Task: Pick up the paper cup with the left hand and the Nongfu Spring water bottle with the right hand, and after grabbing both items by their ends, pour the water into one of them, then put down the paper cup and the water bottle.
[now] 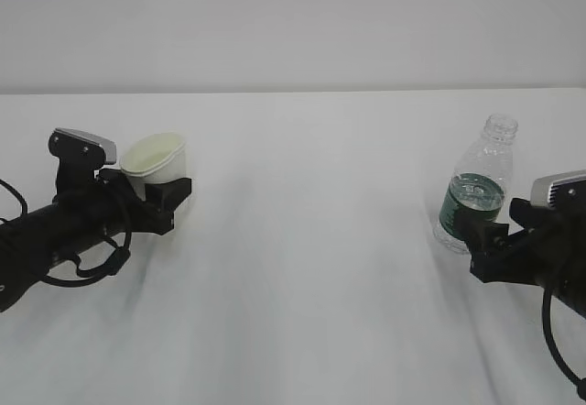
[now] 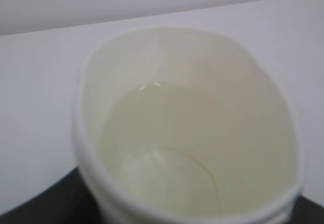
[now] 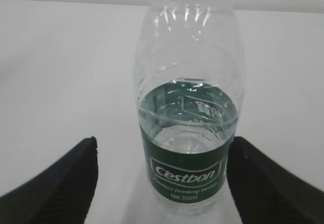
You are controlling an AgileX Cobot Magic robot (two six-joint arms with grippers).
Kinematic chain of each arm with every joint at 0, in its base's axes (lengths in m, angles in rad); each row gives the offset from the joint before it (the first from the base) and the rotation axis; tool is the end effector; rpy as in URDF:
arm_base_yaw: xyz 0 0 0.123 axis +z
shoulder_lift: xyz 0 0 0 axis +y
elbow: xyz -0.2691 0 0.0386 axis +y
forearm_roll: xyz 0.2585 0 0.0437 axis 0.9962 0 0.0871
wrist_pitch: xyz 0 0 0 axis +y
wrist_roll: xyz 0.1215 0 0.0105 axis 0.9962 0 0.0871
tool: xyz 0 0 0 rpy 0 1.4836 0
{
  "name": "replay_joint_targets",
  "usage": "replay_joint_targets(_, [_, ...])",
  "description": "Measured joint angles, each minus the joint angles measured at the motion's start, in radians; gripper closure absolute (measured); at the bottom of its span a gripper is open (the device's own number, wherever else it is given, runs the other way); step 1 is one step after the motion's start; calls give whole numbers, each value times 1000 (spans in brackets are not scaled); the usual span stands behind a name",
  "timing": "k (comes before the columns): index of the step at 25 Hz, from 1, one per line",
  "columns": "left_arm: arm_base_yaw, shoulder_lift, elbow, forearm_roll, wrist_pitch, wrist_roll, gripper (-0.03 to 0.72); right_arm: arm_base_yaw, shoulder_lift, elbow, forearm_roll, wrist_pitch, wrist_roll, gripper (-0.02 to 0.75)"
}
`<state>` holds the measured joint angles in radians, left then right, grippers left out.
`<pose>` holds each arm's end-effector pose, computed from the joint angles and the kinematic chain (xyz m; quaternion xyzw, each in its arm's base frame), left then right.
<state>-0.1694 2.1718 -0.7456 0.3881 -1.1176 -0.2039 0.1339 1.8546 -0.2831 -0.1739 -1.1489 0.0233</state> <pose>0.3631 -0.1042 0.0448 0.1610 0.7691 -0.1949 0.5870 0.2644 0.0550 0.0716 -0.1196 0.8068 0.0892 0.5717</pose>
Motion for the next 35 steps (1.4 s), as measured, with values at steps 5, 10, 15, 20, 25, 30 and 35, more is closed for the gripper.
replay_joint_targets(5, [0, 0, 17, -33, -2, 18, 253, 0, 0, 0, -4, 0, 4, 144])
replay_joint_targets(10, [0, 0, 28, -67, -4, 20, 257, 0, 7, 0, -6, 0, 6, 145])
replay_joint_targets(15, [0, 0, 38, -88, -4, 22, 258, 0, 35, 0, -25, 0, 8, 145])
replay_joint_targets(20, [0, 0, 49, -145, -5, 22, 258, 0, 41, 0, -27, 0, 9, 145])
replay_joint_targets(25, [0, 0, 49, -182, -5, 22, 258, 0, 41, 0, -28, 0, 9, 145])
replay_joint_targets(30, [0, 0, 49, -216, -5, 50, 258, 0, 41, 0, -28, 0, 10, 146])
replay_joint_targets(35, [0, 0, 49, -236, -5, 66, 258, 0, 41, 0, -28, 0, 10, 145])
